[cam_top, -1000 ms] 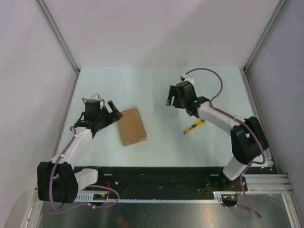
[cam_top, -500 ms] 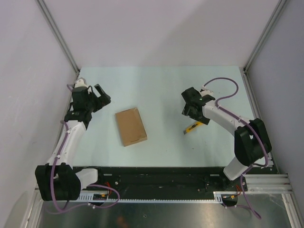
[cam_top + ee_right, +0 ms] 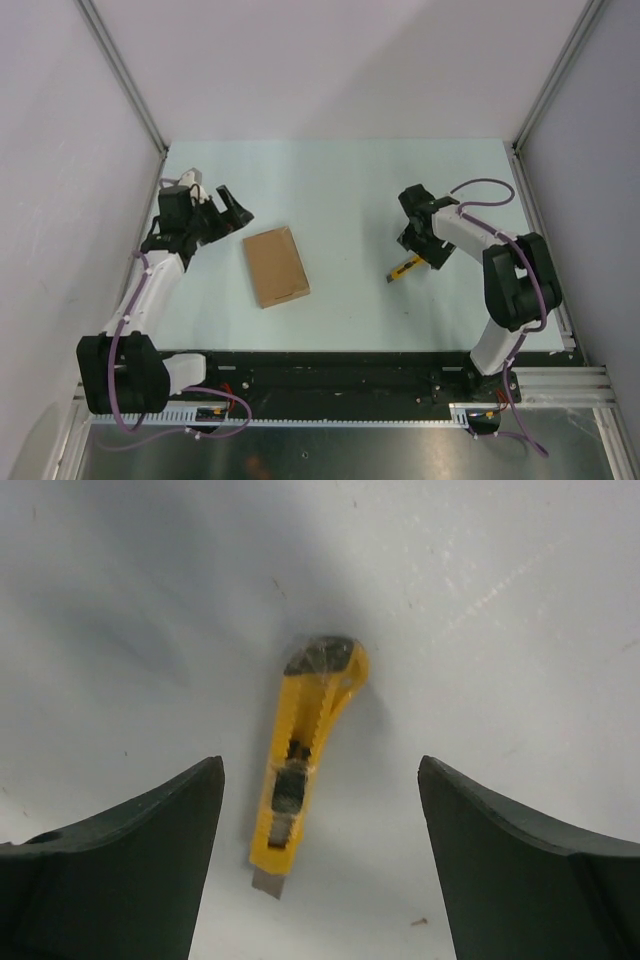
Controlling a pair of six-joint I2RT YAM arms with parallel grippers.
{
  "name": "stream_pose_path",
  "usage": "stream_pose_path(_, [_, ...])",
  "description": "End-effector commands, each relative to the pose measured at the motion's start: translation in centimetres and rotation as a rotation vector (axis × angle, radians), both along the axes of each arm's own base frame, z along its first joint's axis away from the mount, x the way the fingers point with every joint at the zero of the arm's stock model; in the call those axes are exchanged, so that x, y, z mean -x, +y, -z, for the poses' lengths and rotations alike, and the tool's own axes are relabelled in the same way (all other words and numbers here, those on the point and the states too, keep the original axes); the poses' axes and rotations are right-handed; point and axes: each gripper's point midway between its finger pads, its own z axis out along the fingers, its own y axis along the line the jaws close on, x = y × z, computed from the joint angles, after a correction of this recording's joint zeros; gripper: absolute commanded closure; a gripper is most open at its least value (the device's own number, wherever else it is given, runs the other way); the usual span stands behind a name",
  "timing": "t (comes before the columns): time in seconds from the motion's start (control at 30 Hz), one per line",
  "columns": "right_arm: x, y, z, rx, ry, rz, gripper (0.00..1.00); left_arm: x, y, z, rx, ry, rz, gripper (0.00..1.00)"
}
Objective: Unpack the express box
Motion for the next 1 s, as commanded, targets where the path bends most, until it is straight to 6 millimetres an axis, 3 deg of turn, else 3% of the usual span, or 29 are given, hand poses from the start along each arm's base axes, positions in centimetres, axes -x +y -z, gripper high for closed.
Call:
stream_pose_path(0.0, [-1.2, -0.3, 1.6, -0.069, -0.004, 0.111, 0.18, 0.3, -1.8, -0.9, 0.023, -0.041, 0.097, 0.01])
stream_pose_path(0.07, [-0.9, -0.8, 2.2, -0.060, 0.016, 0.153, 0.20, 0.6, -3.2, -1.0, 0.022, -0.045, 0.136, 0.01])
stream_pose_path(0.53, [0.1, -2.0, 3.8, -0.003, 0.054, 0.269, 0.35, 1.0, -7.2, -1.1, 0.013, -0.051, 0.275, 0.01])
stream_pose_path(0.83, [0.9, -2.0, 4.3, 0.002, 0.029, 0.342, 0.53, 1.9, -10.7, -1.6, 0.023, -0.085, 0.394, 0.01])
stream_pose_path(0.97, [0.8, -2.1, 3.8, -0.003, 0.004, 0.351, 0.71, 2.7, -12.6, -1.0, 0.031, -0.068, 0.443, 0.01])
